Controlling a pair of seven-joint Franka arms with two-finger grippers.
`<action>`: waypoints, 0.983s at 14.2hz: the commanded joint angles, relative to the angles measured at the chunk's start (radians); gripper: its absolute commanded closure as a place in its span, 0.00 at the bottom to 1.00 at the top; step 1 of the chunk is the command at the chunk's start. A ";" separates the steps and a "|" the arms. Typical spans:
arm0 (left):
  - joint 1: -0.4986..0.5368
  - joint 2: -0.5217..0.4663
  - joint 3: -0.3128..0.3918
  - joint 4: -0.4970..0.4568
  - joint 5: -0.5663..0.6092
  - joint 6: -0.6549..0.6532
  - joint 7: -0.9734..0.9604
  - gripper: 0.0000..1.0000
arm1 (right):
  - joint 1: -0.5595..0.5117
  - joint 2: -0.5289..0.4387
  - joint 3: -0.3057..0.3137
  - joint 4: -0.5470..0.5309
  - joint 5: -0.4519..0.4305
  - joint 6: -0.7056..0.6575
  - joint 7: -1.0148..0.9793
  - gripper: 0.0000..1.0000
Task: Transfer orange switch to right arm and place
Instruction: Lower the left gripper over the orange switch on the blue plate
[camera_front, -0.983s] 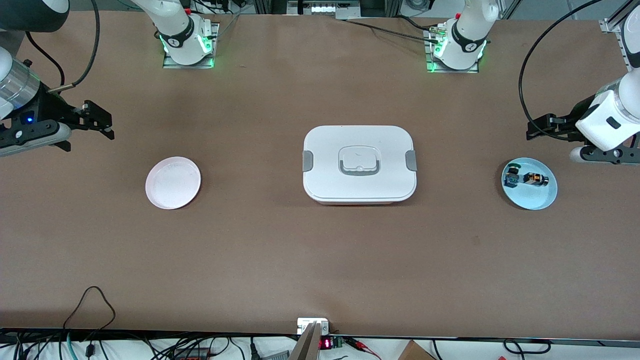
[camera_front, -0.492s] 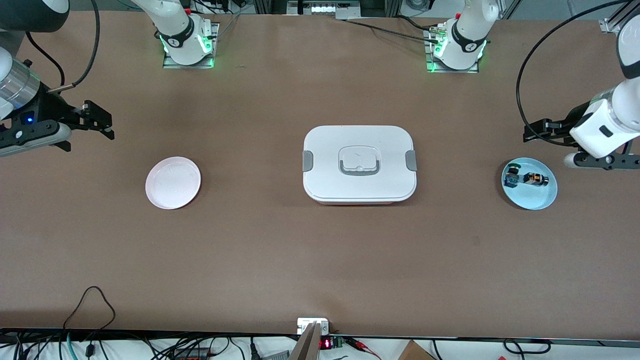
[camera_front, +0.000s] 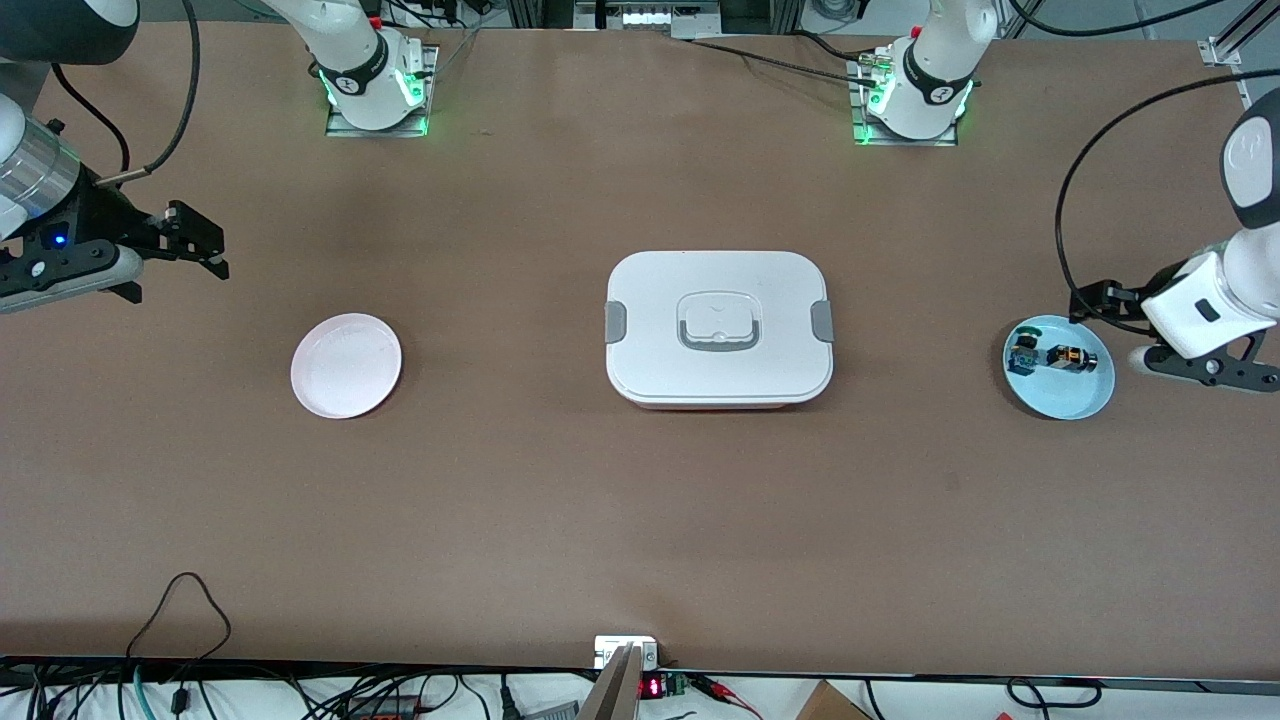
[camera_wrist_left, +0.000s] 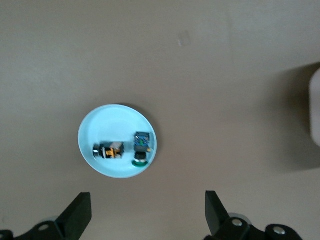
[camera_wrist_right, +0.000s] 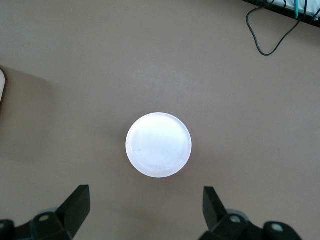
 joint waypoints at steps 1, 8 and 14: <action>0.051 -0.019 -0.005 -0.134 0.021 0.173 0.071 0.00 | 0.003 -0.001 0.004 0.007 -0.011 -0.009 0.007 0.00; 0.234 -0.002 -0.007 -0.516 0.024 0.711 0.235 0.01 | 0.003 -0.001 0.004 0.005 -0.011 -0.010 0.007 0.00; 0.275 0.145 -0.012 -0.521 0.021 0.873 0.246 0.01 | 0.001 -0.001 0.004 0.007 -0.011 -0.010 0.007 0.00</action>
